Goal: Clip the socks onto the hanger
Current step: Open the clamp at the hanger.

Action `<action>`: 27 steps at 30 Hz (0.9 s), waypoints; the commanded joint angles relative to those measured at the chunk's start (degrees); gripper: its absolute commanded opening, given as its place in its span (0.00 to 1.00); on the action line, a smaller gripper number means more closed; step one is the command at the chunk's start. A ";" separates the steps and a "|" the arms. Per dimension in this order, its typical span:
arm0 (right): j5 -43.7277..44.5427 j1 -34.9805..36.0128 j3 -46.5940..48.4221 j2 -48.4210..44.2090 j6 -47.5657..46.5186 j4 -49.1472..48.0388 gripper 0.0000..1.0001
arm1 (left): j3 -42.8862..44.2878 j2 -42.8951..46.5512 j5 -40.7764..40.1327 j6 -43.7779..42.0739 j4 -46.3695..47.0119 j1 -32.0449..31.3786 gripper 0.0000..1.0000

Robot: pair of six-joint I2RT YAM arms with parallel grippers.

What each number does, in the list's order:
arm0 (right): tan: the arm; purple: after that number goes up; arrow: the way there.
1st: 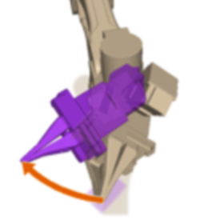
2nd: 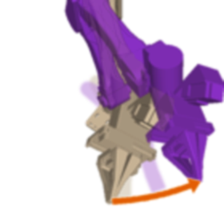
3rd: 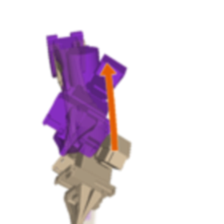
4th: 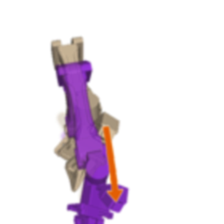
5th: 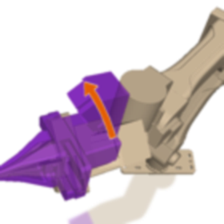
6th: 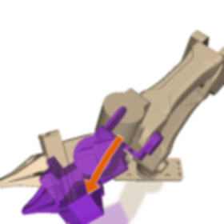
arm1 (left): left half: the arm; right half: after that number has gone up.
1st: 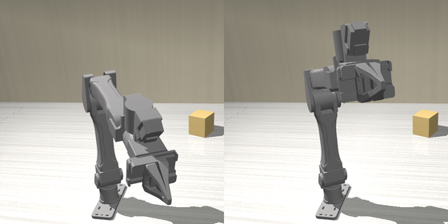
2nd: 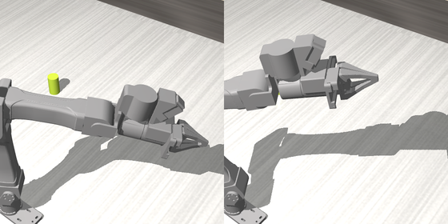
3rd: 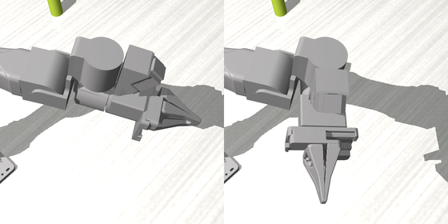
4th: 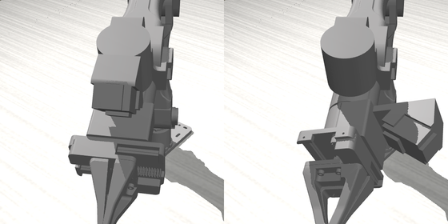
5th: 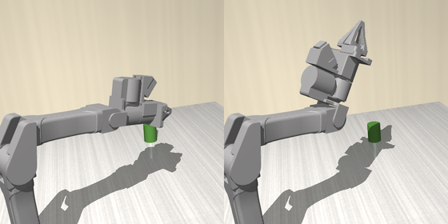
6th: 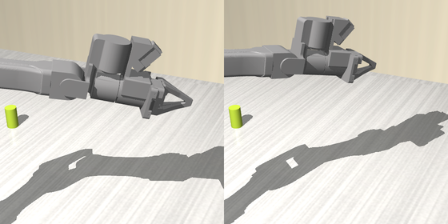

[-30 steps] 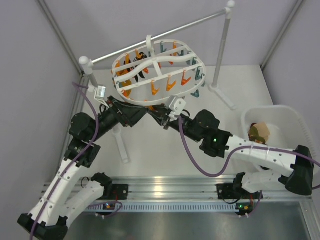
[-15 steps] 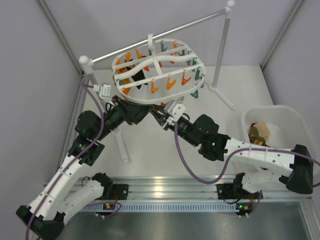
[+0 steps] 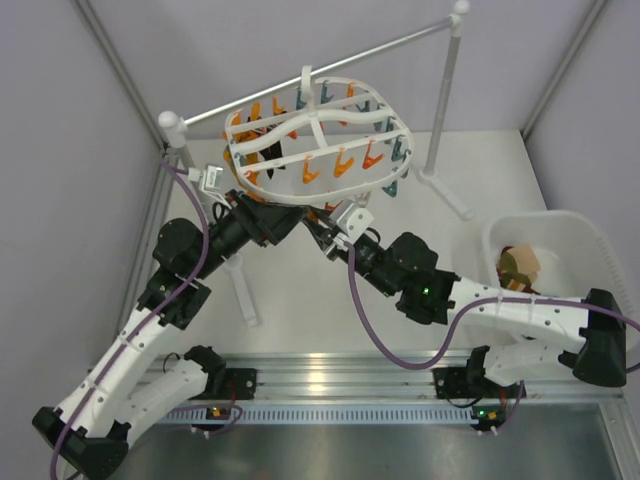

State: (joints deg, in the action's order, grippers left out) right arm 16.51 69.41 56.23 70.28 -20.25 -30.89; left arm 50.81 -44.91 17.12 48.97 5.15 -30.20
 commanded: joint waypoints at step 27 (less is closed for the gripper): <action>-2.01 3.63 0.82 -3.30 1.53 12.07 0.40 | 1.75 -0.09 -8.34 -4.32 6.46 0.66 0.00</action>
State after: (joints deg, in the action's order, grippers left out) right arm 17.96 70.57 57.06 69.80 -19.79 -24.69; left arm 50.81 -44.75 15.11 45.01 7.27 -30.63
